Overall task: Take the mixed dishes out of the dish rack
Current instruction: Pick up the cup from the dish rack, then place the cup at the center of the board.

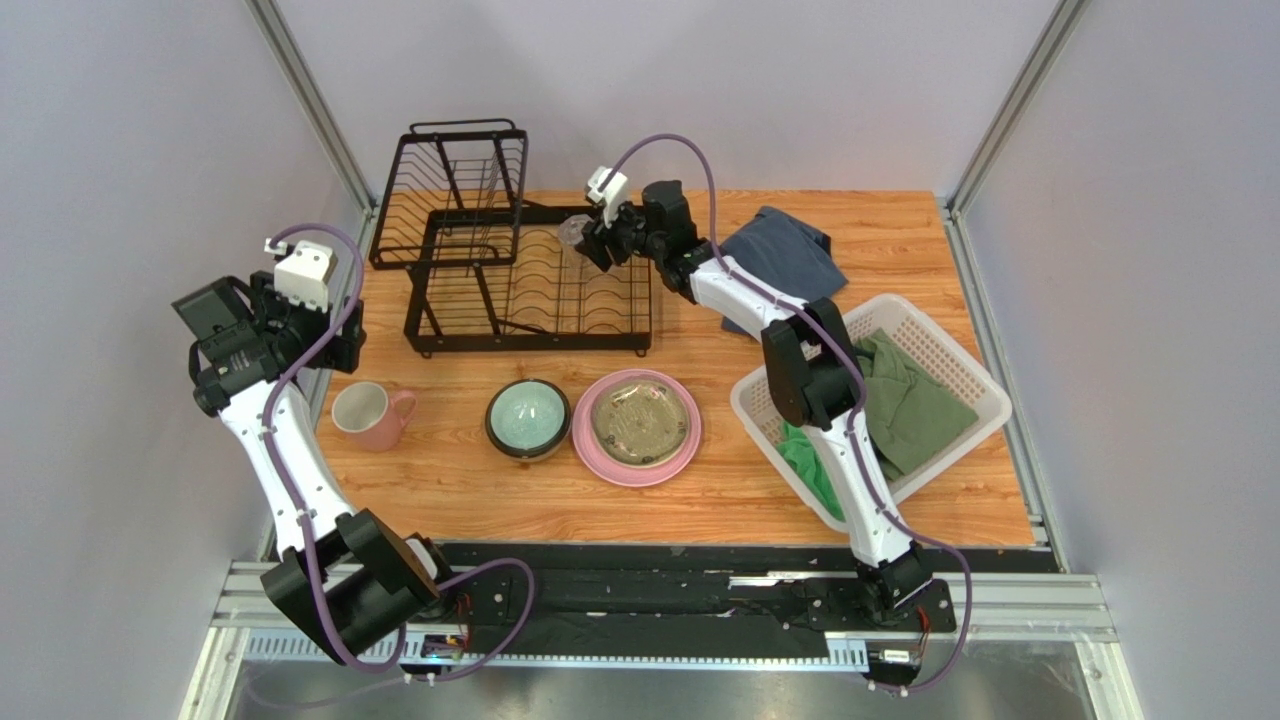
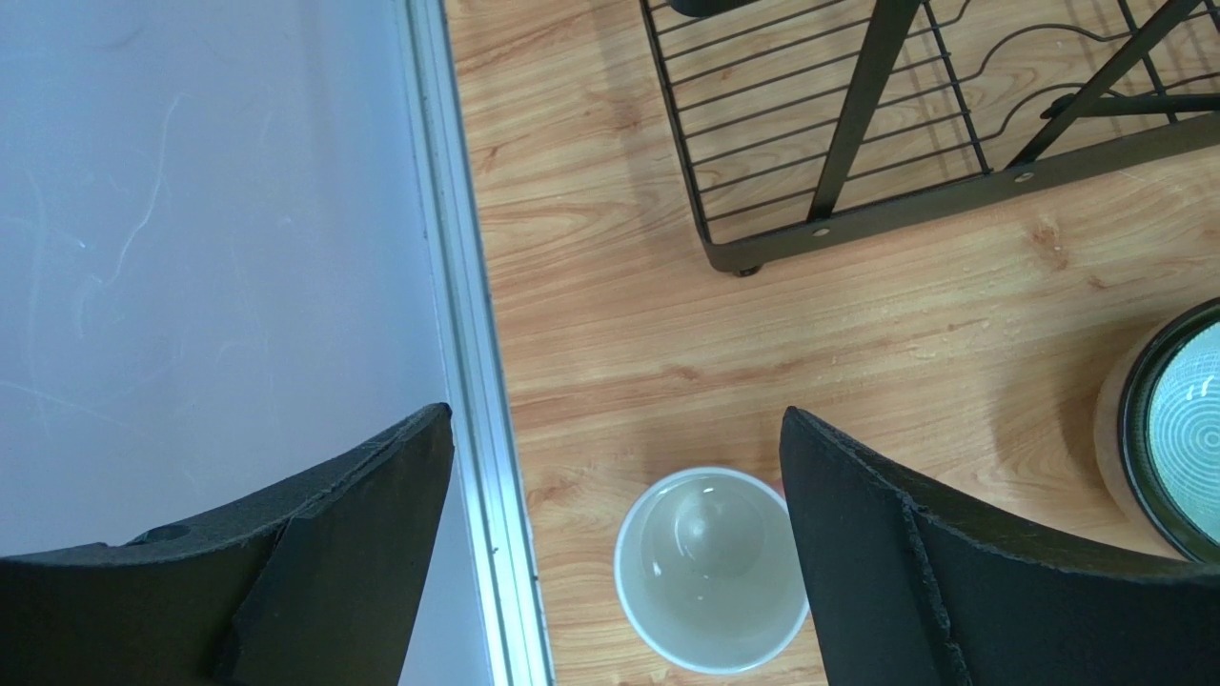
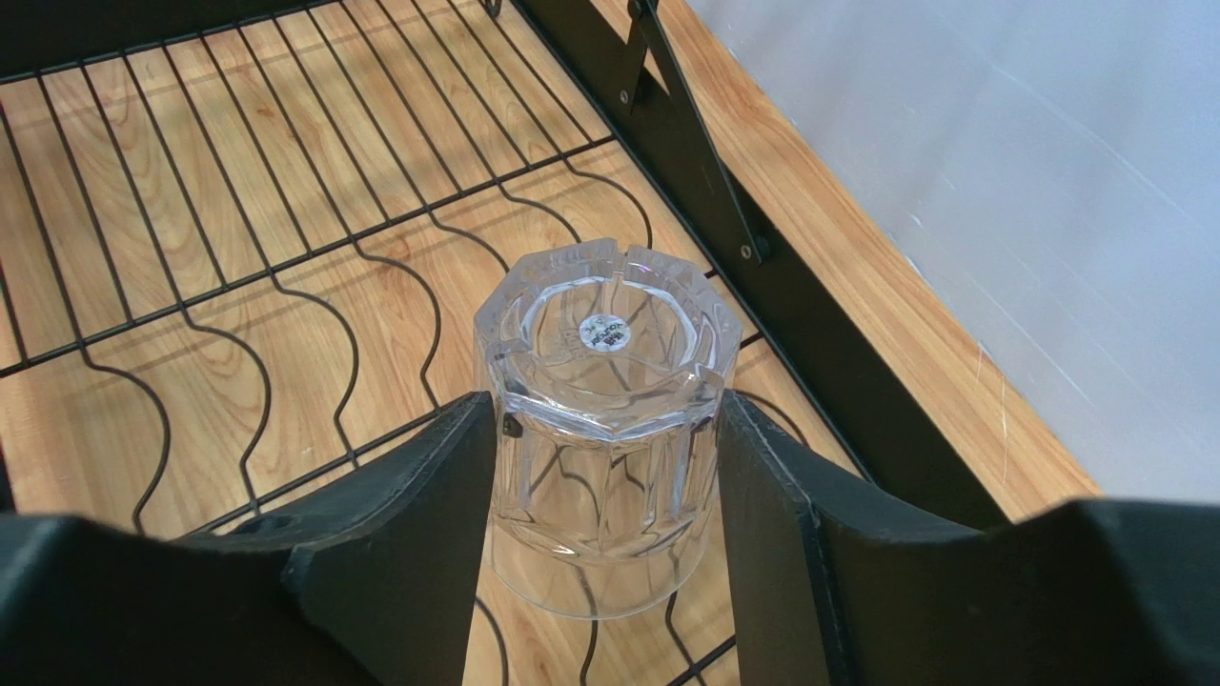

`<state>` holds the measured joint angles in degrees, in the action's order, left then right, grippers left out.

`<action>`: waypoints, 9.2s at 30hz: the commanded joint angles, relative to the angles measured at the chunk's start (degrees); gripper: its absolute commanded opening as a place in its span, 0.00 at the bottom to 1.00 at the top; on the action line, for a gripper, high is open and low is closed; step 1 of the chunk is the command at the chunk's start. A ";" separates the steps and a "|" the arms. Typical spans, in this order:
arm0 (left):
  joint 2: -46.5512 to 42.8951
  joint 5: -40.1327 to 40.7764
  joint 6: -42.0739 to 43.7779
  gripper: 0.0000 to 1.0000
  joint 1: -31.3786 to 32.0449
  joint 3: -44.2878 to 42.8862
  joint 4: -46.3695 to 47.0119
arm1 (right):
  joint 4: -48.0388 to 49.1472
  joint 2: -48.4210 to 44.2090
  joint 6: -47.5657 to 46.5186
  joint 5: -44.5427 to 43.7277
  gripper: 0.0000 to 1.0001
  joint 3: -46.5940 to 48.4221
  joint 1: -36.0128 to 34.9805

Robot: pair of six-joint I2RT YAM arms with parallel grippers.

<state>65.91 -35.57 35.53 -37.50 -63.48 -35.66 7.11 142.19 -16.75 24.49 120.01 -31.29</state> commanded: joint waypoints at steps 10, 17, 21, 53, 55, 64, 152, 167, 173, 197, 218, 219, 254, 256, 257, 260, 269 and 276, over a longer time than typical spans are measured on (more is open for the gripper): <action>-4.21 -2.13 3.67 0.92 -0.47 2.05 -1.52 | 0.80 -10.26 -0.74 -1.99 0.54 -9.78 0.26; -4.39 -2.48 3.93 0.92 -0.47 2.40 -1.69 | 0.18 -10.36 -1.27 -3.31 0.73 -10.41 0.26; -4.30 -2.40 4.02 0.92 -0.47 2.14 -1.78 | -1.22 -9.30 -1.53 -4.10 0.91 -8.13 0.26; -0.61 -0.29 4.46 0.92 -0.56 1.08 -1.17 | -4.21 3.27 -3.11 5.30 0.99 5.85 0.26; -0.43 -0.11 4.46 0.92 -0.56 1.08 -1.17 | -4.13 4.06 -2.85 5.48 0.99 6.64 0.26; -0.25 0.50 4.73 0.92 -0.47 0.91 -1.08 | -4.39 5.73 -2.76 6.80 0.88 8.49 0.00; -14.58 21.34 -4.24 0.79 62.81 16.72 41.55 | -14.42 -31.45 67.20 31.23 0.00 -13.74 4.22; -9.93 23.53 -5.12 0.72 66.58 19.36 53.50 | -7.64 -30.57 74.40 33.16 0.00 -16.82 2.46; -7.03 24.32 -4.50 0.58 67.20 19.45 57.72 | -2.19 -31.10 77.92 34.57 0.00 -18.40 1.06; -13.17 26.52 -3.45 0.00 67.47 23.76 55.88 | -0.78 -29.08 78.73 36.68 0.50 -18.14 0.35; -20.73 26.16 3.22 0.00 67.47 10.67 20.41 | -6.58 -27.76 73.62 34.40 0.99 -15.86 1.84; -20.73 27.30 4.97 0.00 67.47 9.27 18.45 | -6.85 -27.76 73.53 34.40 0.99 -15.94 2.19; -10.38 23.53 27.05 0.00 38.29 5.47 -27.63 | -11.33 -31.18 68.17 34.04 0.98 -19.02 2.28; -8.61 23.44 27.49 0.00 37.85 5.65 -26.66 | -11.42 -31.62 67.73 34.13 0.98 -19.11 2.28; -7.04 23.53 27.58 0.00 37.85 5.83 -25.35 | -11.68 -31.80 67.56 33.96 0.98 -19.11 2.28; -3.96 23.62 28.19 0.00 35.22 6.00 -22.89 | -12.12 -31.98 66.85 33.87 0.98 -19.02 2.28; 4.13 21.07 29.60 0.00 31.70 4.60 -20.77 | -12.48 -31.54 66.32 33.61 0.98 -19.20 2.28; 8.18 20.19 29.69 0.00 30.73 5.04 -19.10 | -12.48 -31.01 66.32 33.60 0.98 -18.93 2.28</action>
<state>73.01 -12.82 63.57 -6.07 -57.28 -56.69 -5.85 113.47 50.68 58.57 101.08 -28.99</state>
